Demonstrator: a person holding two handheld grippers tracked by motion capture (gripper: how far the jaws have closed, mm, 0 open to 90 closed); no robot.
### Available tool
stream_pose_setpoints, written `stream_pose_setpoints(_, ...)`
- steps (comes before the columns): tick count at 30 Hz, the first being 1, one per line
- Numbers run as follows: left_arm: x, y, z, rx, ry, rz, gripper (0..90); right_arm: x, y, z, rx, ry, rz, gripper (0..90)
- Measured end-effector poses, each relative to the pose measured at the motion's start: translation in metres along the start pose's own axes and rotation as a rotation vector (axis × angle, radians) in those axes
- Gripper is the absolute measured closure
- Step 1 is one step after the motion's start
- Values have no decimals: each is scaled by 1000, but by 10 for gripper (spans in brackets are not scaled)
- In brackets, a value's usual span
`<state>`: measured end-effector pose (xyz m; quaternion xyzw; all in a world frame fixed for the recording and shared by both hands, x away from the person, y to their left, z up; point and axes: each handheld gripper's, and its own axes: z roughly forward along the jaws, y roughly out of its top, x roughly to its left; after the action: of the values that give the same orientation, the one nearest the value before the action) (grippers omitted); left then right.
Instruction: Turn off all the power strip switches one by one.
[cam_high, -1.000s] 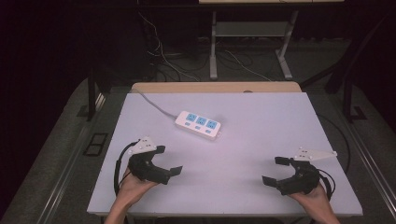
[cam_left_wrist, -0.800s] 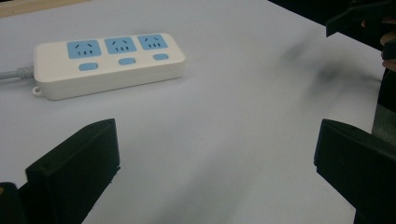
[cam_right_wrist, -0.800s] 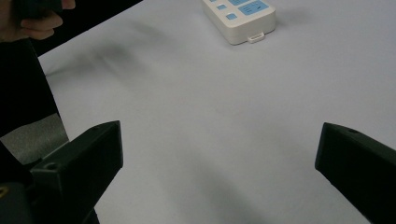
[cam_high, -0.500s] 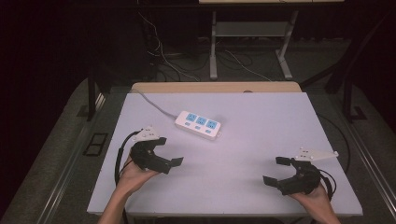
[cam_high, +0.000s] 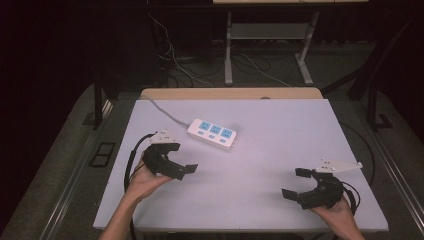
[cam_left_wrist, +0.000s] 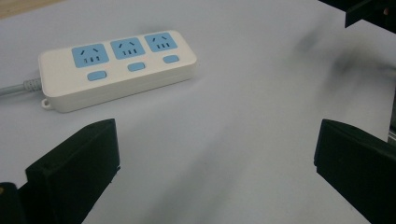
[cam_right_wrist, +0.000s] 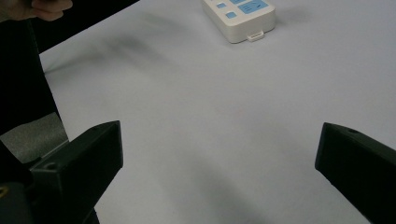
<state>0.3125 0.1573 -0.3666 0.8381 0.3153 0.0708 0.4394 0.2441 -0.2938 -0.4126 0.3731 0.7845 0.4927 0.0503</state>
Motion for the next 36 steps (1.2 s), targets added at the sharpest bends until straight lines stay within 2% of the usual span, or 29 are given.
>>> stream_pose_setpoints(8,6,6,7,33,0,10,0,-1,0,0,1,1,0,8)
stream_pose_setpoints(25,17,32,14,76,3,45,0,0,-1,0,4,-1,-4,8)
stream_pose_setpoints(36,28,51,22,111,15,63,0,-1,-1,-2,0,-4,-2,8)
